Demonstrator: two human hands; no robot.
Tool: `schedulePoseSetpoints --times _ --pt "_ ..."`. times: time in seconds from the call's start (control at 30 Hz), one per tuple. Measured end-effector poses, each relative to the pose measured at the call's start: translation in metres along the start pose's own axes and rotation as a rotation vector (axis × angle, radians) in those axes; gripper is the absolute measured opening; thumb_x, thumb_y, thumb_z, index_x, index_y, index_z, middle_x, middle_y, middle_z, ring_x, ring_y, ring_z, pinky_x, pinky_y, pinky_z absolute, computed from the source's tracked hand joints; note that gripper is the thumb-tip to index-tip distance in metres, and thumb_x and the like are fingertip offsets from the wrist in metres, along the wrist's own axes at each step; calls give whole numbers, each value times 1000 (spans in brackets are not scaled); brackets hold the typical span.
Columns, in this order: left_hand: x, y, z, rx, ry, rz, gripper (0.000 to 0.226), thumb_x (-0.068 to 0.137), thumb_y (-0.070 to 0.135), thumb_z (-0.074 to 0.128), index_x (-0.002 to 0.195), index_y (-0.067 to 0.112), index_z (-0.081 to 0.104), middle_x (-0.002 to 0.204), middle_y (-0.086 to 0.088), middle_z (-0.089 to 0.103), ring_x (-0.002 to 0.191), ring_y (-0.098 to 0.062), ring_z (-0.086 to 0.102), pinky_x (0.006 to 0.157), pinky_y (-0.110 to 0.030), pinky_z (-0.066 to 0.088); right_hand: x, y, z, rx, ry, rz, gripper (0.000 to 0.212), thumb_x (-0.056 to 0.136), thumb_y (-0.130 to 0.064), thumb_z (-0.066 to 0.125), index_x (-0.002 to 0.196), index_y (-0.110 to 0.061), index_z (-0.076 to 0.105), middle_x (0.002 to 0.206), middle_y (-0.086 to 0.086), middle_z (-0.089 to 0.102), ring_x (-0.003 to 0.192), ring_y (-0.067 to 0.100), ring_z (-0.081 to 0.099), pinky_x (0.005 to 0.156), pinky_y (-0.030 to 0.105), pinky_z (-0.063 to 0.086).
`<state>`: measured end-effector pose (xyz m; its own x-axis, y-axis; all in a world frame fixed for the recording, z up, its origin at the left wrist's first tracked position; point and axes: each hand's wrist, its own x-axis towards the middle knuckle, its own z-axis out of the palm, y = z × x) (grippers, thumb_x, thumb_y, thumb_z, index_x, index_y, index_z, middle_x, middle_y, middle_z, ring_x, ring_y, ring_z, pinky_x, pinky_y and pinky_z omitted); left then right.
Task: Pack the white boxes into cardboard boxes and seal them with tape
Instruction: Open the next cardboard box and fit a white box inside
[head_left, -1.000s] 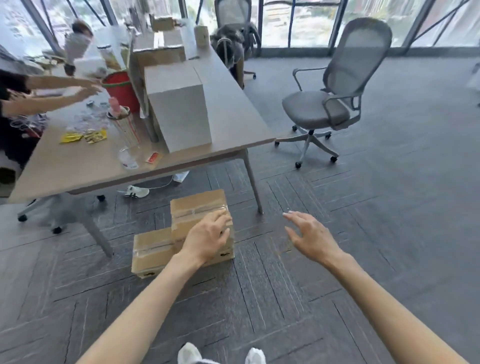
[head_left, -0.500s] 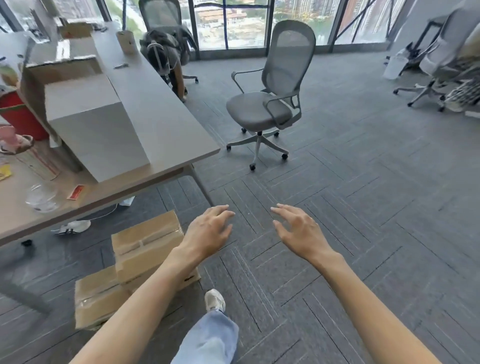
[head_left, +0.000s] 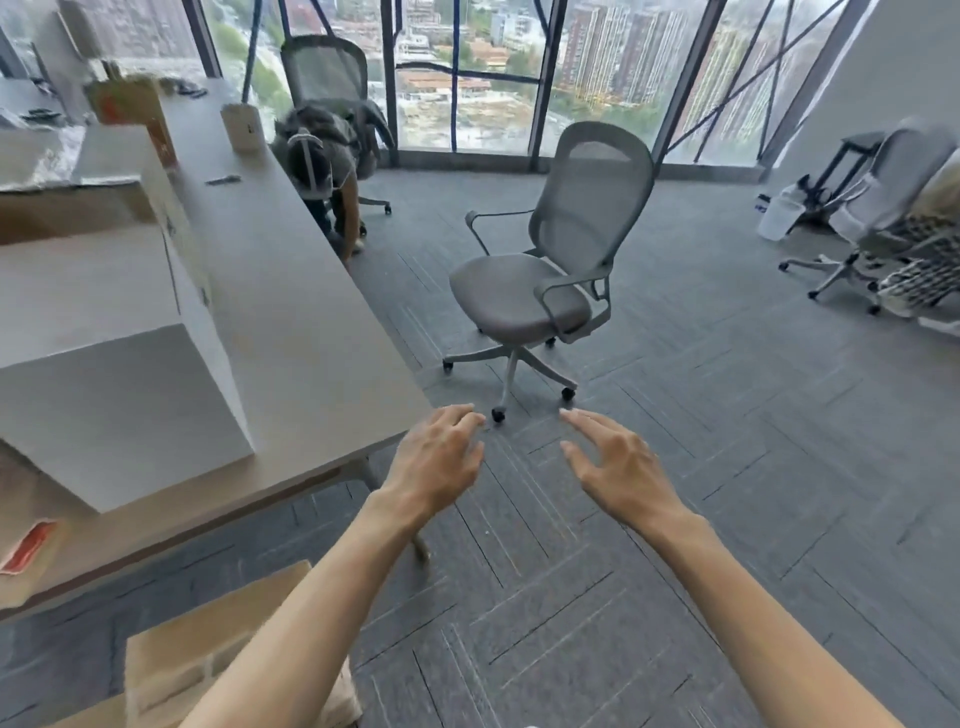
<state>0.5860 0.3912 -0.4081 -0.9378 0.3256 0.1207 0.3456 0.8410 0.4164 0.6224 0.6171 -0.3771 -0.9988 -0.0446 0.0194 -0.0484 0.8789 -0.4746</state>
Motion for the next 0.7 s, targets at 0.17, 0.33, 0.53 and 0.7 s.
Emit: schedulePoseSetpoints --times 0.17,0.33,0.53,0.7 --pt "89 -28 -2 44 -25 -52 41 99 30 48 139 20 50 149 1 43 135 -18 42 110 -33 33 108 22 6 33 -48 -55 50 97 -29 55 145 -21 46 148 -2 48 136 15 44 110 34 36" --pt "182 -54 -4 103 -10 -208 40 98 28 48 137 19 50 149 1 43 134 -19 42 107 -34 33 250 31 11 35 -121 -259 51 96 -35 54 146 -24 44 149 -4 46 137 17 43 110 42 39" --pt "269 -77 -14 90 74 -480 37 98 26 50 134 24 54 149 6 42 131 -18 46 102 -30 36 385 43 -7 95 -188 -439 52 97 -31 55 147 -22 44 149 -6 46 137 14 42 110 31 33" --pt "335 -106 -22 43 157 -611 34 97 28 49 130 28 56 149 8 41 131 -17 46 104 -32 38 487 22 6 108 -289 -579 52 98 -33 55 147 -24 43 150 -5 45 136 15 43 109 34 36"
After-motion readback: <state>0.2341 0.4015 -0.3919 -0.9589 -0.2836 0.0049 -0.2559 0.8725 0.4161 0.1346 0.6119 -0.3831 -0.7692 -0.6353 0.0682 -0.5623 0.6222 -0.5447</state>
